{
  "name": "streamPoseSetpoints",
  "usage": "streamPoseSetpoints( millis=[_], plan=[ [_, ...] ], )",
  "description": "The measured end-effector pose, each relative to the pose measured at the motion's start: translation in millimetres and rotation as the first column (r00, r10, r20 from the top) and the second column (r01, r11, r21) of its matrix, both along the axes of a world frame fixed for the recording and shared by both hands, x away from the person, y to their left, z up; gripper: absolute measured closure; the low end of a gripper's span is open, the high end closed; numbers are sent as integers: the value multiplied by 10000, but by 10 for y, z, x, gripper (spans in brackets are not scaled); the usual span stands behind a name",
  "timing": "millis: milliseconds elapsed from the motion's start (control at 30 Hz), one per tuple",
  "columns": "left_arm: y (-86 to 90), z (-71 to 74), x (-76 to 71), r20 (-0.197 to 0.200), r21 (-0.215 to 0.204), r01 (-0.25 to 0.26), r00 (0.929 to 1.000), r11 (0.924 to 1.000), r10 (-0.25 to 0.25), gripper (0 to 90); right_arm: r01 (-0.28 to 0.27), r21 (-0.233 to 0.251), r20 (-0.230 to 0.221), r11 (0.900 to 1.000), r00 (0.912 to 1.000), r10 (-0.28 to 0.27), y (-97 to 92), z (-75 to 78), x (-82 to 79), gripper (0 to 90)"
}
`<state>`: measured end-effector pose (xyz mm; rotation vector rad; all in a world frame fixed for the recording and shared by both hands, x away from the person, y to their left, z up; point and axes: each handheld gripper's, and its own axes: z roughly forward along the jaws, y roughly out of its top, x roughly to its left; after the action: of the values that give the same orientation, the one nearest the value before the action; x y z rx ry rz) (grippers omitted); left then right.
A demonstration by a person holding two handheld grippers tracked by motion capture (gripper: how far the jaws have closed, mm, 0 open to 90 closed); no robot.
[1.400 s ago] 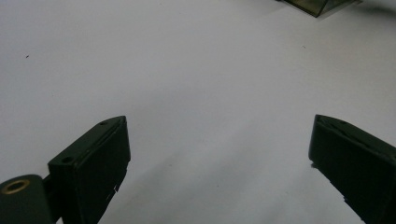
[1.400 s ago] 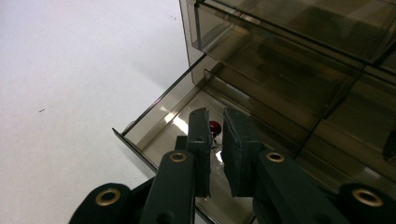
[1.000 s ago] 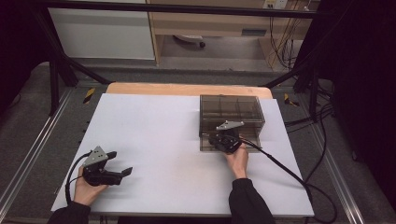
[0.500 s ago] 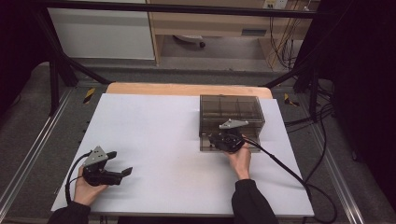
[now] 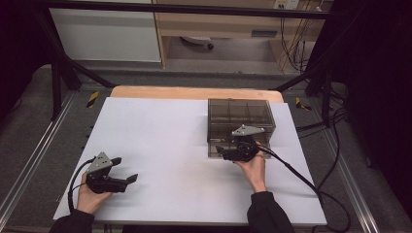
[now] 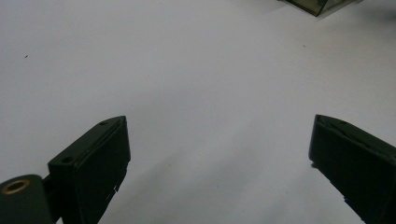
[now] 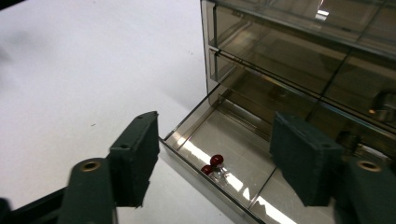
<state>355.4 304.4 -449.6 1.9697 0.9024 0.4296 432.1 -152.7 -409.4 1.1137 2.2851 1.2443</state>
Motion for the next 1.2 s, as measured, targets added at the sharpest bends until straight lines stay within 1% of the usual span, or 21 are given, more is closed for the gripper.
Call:
streamPoseSetpoints(
  millis=[133, 167, 233, 267, 300, 367, 400, 467, 500, 600, 633, 767, 800, 933, 1000, 1200],
  plan=[
    [0, 1, -1, 1, 2, -4, 10000, 10000, 4, 52, 59, 156, -27, 9999, 10000, -58, -49, 42, -52, 232],
    [0, 0, 0, 2, 1, -2, 10000, 10000, 2, 52, 43, 169, 36, 9998, 10000, -44, -64, 50, -63, 205],
    [-1, -1, 1, -8, 1, -2, 10000, 10000, 2, 52, 0, 337, 15, 9994, 10000, 0, -100, 67, -99, 168],
    [-1, -1, 1, -8, 1, -2, 10000, 10000, 2, 52, 0, 337, 15, 9994, 10000, 0, -100, 67, -99, 168],
    [-6, -3, 2, -14, -2, 1, 10000, 10000, -1, 52, 1, 462, -62, 9989, 10000, 2, -127, 77, -127, 129],
    [-8, -3, 2, -25, 5, 3, 10000, 10000, -3, 52, -5, 474, -36, 9989, 10000, 7, -138, 80, -137, 121],
    [-9, -3, 2, -23, 5, 9, 10000, 10000, -9, 52, 63, 521, 1, 9986, 10000, -63, -173, 93, -171, 83],
    [-7, -4, 3, -24, 6, -2, 10000, 10000, 2, 52, 100, 620, -76, 9980, 9999, -96, -199, 101, -195, 59],
    [-6, -4, 2, -20, 3, -4, 10000, 10000, 4, 52, 115, 576, -54, 9983, 9999, -112, -216, 104, -208, 44],
    [-5, -3, 2, -18, 3, -3, 10000, 10000, 3, 52, 210, 567, -65, 9982, 9998, -207, -238, 103, -235, 32],
    [-5, -2, 1, -19, 28, 11, 10000, 10000, -11, 51, 268, 524, -35, 9983, 9996, -267, -274, 96, -266, 21],
    [-6, -5, 2, -40, 32, 10, 10000, 10000, -9, 52, 273, 648, -11, 9975, 9996, -273, -326, 72, -306, 13],
    [-8, -6, 2, -42, 39, 15, 10000, 10000, -15, 51, 259, 663, -50, 9975, 9997, -256, -377, 42, -340, 8],
    [-13, -6, 2, -39, 28, 7, 10000, 10000, -7, 51, 281, 747, -48, 9968, 9996, -278, -429, 5, -382, 7],
    [-13, -5, 0, -36, 14, 12, 10000, 10000, -12, 51, 250, 867, 10, 9959, 9997, -252, -475, -28, -427, 7],
    [-14, -4, -1, -30, 28, 15, 10000, 10000, -15, 51, 107, 882, -25, 9960, 9999, -105, -550, -96, -496, 7]
  ],
)
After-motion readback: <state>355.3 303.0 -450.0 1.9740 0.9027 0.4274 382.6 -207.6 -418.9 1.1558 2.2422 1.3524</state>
